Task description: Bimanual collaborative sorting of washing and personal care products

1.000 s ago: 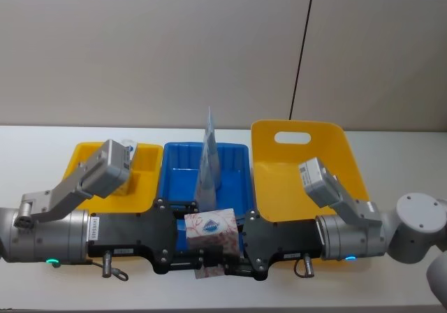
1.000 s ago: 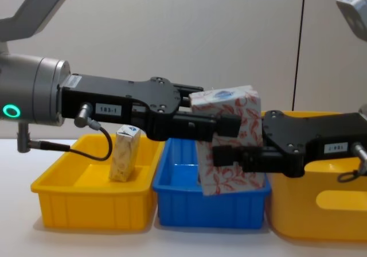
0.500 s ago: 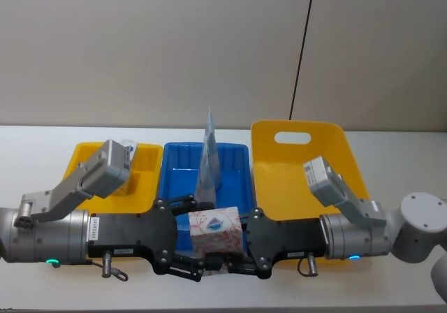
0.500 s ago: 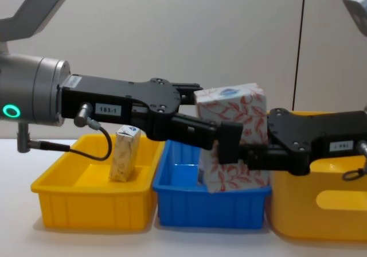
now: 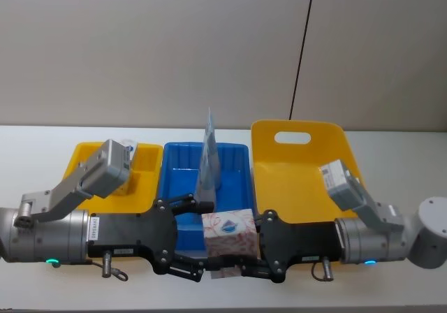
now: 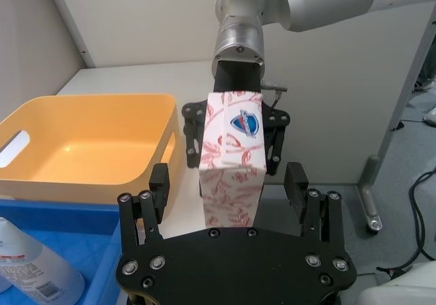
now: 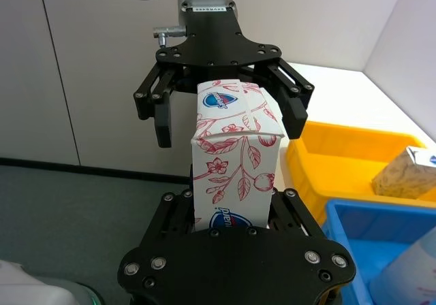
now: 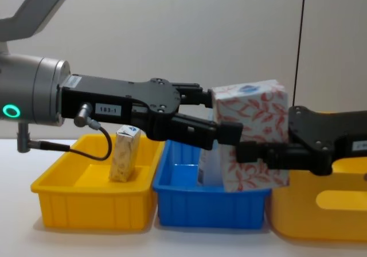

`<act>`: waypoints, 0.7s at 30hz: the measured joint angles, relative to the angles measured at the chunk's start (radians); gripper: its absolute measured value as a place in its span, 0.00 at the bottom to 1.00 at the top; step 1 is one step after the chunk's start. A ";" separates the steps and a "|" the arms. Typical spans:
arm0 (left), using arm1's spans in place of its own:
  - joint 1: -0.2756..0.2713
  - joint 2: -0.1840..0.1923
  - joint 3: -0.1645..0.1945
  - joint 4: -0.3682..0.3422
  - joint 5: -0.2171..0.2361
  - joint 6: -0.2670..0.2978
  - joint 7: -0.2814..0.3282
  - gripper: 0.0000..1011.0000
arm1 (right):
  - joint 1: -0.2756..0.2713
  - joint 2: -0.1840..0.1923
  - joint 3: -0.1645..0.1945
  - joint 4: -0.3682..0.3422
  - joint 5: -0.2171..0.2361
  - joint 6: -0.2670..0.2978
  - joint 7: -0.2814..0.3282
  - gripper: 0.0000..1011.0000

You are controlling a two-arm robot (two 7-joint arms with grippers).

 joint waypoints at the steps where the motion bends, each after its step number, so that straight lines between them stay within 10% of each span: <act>1: 0.000 0.000 0.000 0.000 0.000 0.000 0.000 0.99 | -0.002 0.004 0.001 -0.004 0.002 0.001 -0.002 0.36; 21: 0.000 0.000 0.000 0.000 0.000 0.000 0.000 0.99 | -0.080 0.126 0.055 -0.111 0.047 0.012 -0.056 0.36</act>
